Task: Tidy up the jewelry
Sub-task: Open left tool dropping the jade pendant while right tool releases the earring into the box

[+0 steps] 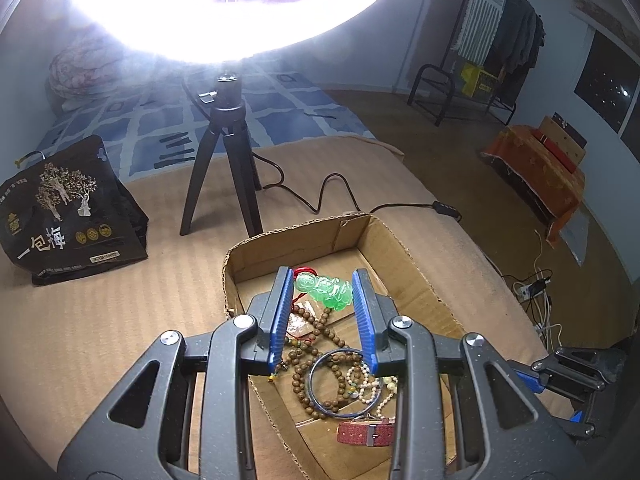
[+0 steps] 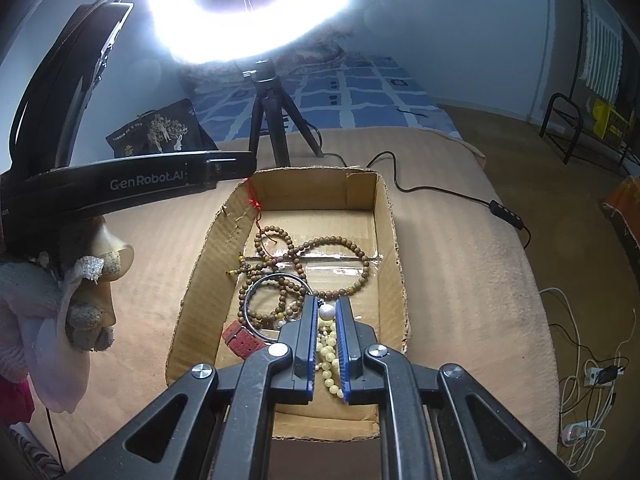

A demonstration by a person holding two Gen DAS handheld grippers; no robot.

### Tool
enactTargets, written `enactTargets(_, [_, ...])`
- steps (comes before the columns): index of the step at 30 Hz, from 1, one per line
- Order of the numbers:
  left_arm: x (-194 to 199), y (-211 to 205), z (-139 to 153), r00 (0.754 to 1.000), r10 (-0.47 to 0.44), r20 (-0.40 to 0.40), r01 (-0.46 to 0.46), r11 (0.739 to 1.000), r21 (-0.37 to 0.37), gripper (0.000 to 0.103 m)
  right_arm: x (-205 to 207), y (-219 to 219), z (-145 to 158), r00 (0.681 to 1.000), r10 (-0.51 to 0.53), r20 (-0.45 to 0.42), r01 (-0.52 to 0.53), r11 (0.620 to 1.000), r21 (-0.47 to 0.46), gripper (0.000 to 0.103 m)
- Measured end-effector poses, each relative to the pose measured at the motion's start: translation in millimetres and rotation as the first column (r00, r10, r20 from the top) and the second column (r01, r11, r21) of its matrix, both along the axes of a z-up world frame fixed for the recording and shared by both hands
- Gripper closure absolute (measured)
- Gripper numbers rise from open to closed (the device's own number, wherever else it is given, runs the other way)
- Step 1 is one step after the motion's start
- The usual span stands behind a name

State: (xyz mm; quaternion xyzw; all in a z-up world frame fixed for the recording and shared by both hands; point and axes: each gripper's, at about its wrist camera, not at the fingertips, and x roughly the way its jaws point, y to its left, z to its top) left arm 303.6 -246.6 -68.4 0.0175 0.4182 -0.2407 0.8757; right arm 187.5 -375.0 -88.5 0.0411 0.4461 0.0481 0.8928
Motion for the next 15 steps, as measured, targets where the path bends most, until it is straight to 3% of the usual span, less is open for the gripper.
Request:
enactTargets(3, [-0.6,-0.7,0.0,1.0,-0.002,0.001,0.002,1.0,0.002,0.073,-0.2,1.4,-0.5,1.0,0.003,-0.002,-0.003,1.0,-0.004,0.094])
enactTargets(6, [-1.4,-1.9,0.8,1.0,-0.003,0.006,0.003,1.0,0.011,0.073,-1.4,3.2,0.2,1.0,0.005,0.007,-0.005,1.0,-0.014,0.076])
enactTargets(8, [-1.8,-2.3,0.7,1.0,-0.001,0.007,0.001,1.0,0.016,0.072,-1.7,4.9,1.1,1.0,0.008,0.009,-0.008,1.0,-0.017,0.074])
enactTargets(9, [-1.8,-2.3,0.7,1.0,-0.001,0.007,0.001,1.0,0.016,0.067,-1.8,5.3,1.3,1.0,0.008,0.009,-0.008,1.0,-0.018,0.07])
enactTargets(10, [-2.4,-2.4,0.9,1.0,-0.001,0.009,0.001,1.0,0.016,0.056,-2.0,5.6,1.4,1.0,0.006,0.01,-0.006,1.0,-0.018,0.06])
enactTargets(13, [-4.3,-1.5,2.5,1.0,0.006,0.026,-0.006,1.0,0.018,0.041,-3.1,6.3,2.2,1.0,0.001,0.021,0.0,1.0,-0.017,0.03])
enactTargets(15, [-4.4,-1.2,2.6,1.0,0.008,0.027,-0.009,1.0,0.024,0.039,-3.3,7.5,3.2,1.0,0.0,0.028,0.001,1.0,-0.021,0.023])
